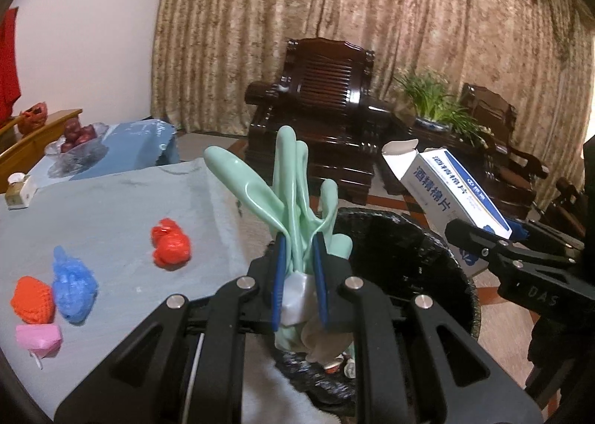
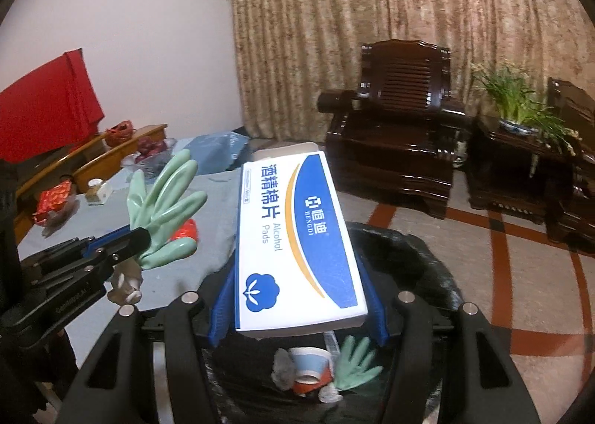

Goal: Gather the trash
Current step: 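Carry the box and glove over the trash bin and open both tools, then move both open tools back over the table items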

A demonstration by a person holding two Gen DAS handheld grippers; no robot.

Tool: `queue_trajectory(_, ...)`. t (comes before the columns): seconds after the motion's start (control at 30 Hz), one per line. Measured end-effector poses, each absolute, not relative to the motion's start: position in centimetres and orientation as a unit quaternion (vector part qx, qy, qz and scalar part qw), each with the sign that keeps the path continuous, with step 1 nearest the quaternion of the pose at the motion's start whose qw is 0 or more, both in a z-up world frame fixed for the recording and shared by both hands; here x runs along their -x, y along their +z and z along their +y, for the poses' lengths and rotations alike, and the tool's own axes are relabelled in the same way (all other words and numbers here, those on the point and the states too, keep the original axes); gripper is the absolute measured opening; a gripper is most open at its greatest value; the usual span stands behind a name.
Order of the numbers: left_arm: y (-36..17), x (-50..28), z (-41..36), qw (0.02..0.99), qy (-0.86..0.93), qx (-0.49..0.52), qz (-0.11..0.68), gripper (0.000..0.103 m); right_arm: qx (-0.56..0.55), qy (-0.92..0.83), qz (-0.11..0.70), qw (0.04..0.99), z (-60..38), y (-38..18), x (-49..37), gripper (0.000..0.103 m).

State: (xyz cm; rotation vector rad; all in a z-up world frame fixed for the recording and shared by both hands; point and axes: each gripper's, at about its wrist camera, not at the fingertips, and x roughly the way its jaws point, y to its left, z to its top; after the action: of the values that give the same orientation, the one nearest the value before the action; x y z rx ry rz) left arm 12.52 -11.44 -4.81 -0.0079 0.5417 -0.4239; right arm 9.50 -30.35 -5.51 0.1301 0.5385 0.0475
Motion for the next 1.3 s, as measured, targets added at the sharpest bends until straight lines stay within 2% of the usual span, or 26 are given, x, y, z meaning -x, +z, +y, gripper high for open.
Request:
queue_trajectory(0.6,-8.9,-15.4,-18.2,0.915,-0.260,-0.029,0.306,0.016,-0.086,-0.043,0.311,0.946,-35.8,-9.8,-9.6,0.058)
queue_trajectory(0.73,-9.4,-16.0,-18.5,0.912,-0.264,-0.024,0.315,0.029,-0.079,-0.053,0.318,0.943,-36.1,-10.5,-9.8,0.060)
queue_trajectory(0.77,-9.5,-16.0,-18.4,0.911,-0.265,-0.022,0.315,0.037,-0.078,-0.057,0.320,0.943,-36.3,-10.6,-10.0,0.070)
queue_trajectory(0.83,-9.3,-15.9,-18.3,0.914,-0.263,-0.024,0.309,0.052,-0.074,-0.067,0.320,0.942,-36.2,-10.8,-9.9,0.082)
queue_trajectory(0.9,-9.0,-15.7,-17.7,0.916,-0.263,-0.023,0.301,0.061,-0.074,-0.069,0.320,0.942,-36.2,-10.8,-9.7,0.086)
queue_trajectory(0.97,-8.7,-15.5,-17.2,0.919,-0.260,-0.022,0.297,0.073,-0.077,-0.074,0.318,0.942,-36.1,-10.8,-9.5,0.095)
queue_trajectory(1.13,-7.9,-15.3,-14.6,0.927,-0.238,-0.014,0.289,0.083,-0.083,-0.064,0.304,0.947,-35.3,-10.1,-9.3,0.097)
queue_trajectory(1.3,-7.0,-14.6,-11.0,0.939,-0.204,-0.010,0.278,0.086,-0.075,-0.040,0.296,0.951,-33.5,-9.2,-10.2,0.097)
